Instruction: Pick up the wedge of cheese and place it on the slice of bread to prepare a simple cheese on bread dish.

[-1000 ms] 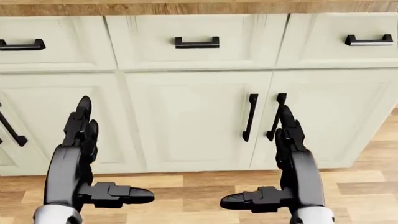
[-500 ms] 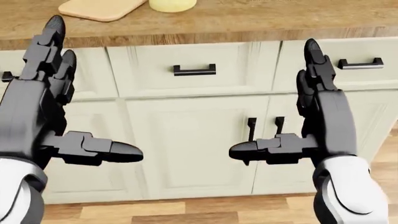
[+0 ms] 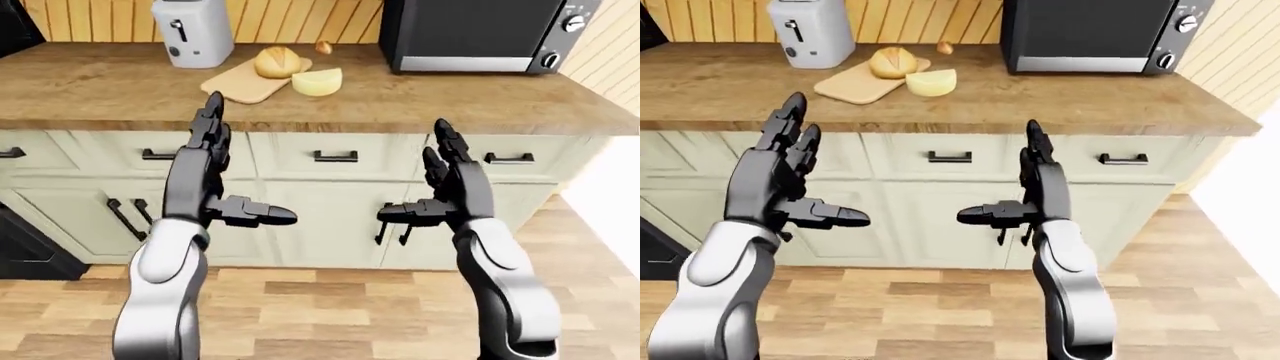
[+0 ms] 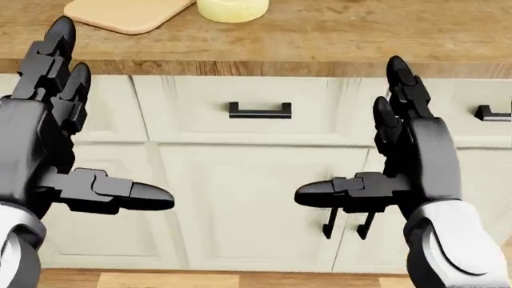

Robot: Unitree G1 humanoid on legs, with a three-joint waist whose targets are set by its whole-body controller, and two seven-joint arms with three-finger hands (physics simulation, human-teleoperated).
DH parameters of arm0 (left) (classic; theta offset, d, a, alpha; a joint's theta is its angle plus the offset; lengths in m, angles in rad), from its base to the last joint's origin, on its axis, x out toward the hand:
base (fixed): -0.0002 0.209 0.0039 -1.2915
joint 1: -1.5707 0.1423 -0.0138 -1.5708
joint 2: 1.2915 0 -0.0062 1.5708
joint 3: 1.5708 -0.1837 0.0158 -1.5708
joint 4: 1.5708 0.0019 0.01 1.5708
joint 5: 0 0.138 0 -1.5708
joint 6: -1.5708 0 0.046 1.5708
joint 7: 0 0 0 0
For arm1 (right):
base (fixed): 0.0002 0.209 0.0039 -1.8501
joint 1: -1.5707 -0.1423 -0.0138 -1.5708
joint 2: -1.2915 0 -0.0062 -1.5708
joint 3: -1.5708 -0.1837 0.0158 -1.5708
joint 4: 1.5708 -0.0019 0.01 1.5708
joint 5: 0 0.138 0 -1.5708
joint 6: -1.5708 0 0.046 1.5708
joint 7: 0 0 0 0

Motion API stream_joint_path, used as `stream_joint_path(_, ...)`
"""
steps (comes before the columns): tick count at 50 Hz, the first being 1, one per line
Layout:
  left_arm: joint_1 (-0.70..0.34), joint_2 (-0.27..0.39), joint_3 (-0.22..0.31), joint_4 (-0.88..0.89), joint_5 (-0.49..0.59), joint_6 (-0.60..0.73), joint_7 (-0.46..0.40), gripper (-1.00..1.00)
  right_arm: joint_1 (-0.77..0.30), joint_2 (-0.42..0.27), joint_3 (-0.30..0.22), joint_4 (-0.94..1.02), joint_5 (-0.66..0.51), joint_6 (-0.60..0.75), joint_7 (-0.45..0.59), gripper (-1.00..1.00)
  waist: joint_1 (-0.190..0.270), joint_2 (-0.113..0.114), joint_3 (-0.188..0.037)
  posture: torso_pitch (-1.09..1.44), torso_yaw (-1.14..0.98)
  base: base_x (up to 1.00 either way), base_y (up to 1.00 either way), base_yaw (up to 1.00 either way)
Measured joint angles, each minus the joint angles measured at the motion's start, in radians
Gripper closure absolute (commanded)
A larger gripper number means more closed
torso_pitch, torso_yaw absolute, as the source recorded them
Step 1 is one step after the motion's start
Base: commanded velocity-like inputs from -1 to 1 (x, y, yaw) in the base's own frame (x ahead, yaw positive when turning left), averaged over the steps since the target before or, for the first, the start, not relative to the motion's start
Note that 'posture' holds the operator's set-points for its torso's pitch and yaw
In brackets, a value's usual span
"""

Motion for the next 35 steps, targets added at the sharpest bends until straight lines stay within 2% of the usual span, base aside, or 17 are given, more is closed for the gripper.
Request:
stream_joint_path(5, -0.009, 0.009, 0.028, -0.030, 0.010, -0.004, 0.010, -1.00, -0.027, -0.006, -0.001, -0.052, 0.032, 0.012, -0.001, -1.00, 0.001, 0.058, -0.004, 0.00, 0.00, 0.05, 0.14, 0.57)
stream_joint_path(6, -0.002, 0.013, 0.037, -0.039, 0.012, -0.005, 0.012, -1.00, -0.040, -0.005, 0.005, -0.052, 0.040, 0.013, -0.001, -1.00, 0.013, 0.060, -0.006, 0.00, 0.00, 0.00, 0.00, 0.00)
stream_joint_path(8, -0.013, 0.019, 0.040, -0.052, 0.015, 0.000, 0.014, -1.00, -0.054, -0.009, -0.006, -0.075, 0.061, 0.027, -0.009, -1.00, 0.006, 0.079, -0.017, 0.00, 0.00, 0.00, 0.00, 0.00)
stream_joint_path(10, -0.014, 0.024, 0.042, -0.042, 0.018, 0.010, 0.012, -1.00, -0.063, -0.021, -0.007, -0.081, 0.072, 0.051, -0.023, -1.00, -0.004, 0.064, -0.004, 0.00, 0.00, 0.00, 0.00, 0.00)
stream_joint_path(12, -0.021, 0.028, 0.042, -0.020, 0.018, 0.035, 0.007, -1.00, -0.076, -0.035, -0.022, -0.096, 0.081, 0.089, -0.037, -1.00, -0.006, 0.074, 0.005, 0.00, 0.00, 0.09, 0.00, 0.00)
stream_joint_path(15, -0.038, 0.036, 0.042, -0.007, 0.016, 0.070, 0.000, -1.00, -0.094, -0.056, -0.046, -0.117, 0.090, 0.128, -0.055, -1.00, -0.001, 0.075, 0.002, 0.00, 0.00, 0.40, 0.00, 0.00)
stream_joint_path(19, -0.076, 0.051, 0.049, -0.060, 0.013, 0.067, -0.004, -1.00, -0.124, -0.076, -0.060, -0.179, 0.092, 0.134, -0.068, -1.00, 0.002, 0.053, -0.007, 0.00, 0.00, 0.41, 0.00, 0.00)
stream_joint_path(23, -0.074, 0.054, 0.050, -0.065, 0.016, 0.058, -0.005, -1.00, -0.131, -0.081, -0.047, -0.186, 0.095, 0.130, -0.065, -1.00, 0.019, 0.023, -0.009, 0.00, 0.00, 0.40, 0.00, 0.00)
stream_joint_path(25, -0.068, 0.052, 0.049, -0.054, 0.019, 0.061, -0.007, -1.00, -0.128, -0.081, -0.043, -0.177, 0.094, 0.138, -0.063, -1.00, 0.025, -0.006, -0.007, 0.00, 0.00, 0.40, 0.05, 0.00)
stream_joint_path(26, -0.067, 0.050, 0.047, -0.047, 0.020, 0.058, -0.007, -1.00, -0.125, -0.081, -0.045, -0.170, 0.092, 0.134, -0.061, -1.00, 0.023, -0.028, -0.009, 0.00, 0.00, 0.41, 0.07, 0.00)
stream_joint_path(27, -0.058, 0.039, 0.039, -0.039, 0.021, 0.053, -0.008, -1.00, -0.115, -0.083, -0.053, -0.158, 0.090, 0.129, -0.060, -1.00, 0.013, -0.019, -0.001, 0.00, 0.00, 0.41, 0.06, 0.00)
stream_joint_path(28, -0.046, 0.034, 0.029, -0.030, 0.019, 0.052, -0.010, -1.00, -0.105, -0.082, -0.061, -0.148, 0.087, 0.132, -0.062, -1.00, 0.008, -0.022, 0.007, 0.00, 0.00, 0.41, 0.07, 0.00)
stream_joint_path(30, -0.038, 0.031, 0.016, -0.014, 0.014, 0.059, -0.018, -1.00, -0.095, -0.083, -0.075, -0.141, 0.080, 0.143, -0.069, -1.00, 0.000, -0.034, 0.007, 0.00, 0.00, 0.41, 0.07, 0.00)
stream_joint_path(31, -0.038, 0.032, 0.017, -0.011, 0.013, 0.061, -0.020, -1.00, -0.097, -0.084, -0.076, -0.141, 0.077, 0.144, -0.071, -1.00, -0.002, -0.030, 0.004, 0.00, 0.00, 0.41, 0.06, 0.00)
stream_joint_path(35, -0.050, 0.036, 0.032, -0.034, 0.016, 0.047, -0.020, -1.00, -0.107, -0.086, -0.066, -0.168, 0.075, 0.124, -0.070, -1.00, -0.006, 0.007, -0.003, 0.00, 0.00, 0.31, 0.11, 0.00)
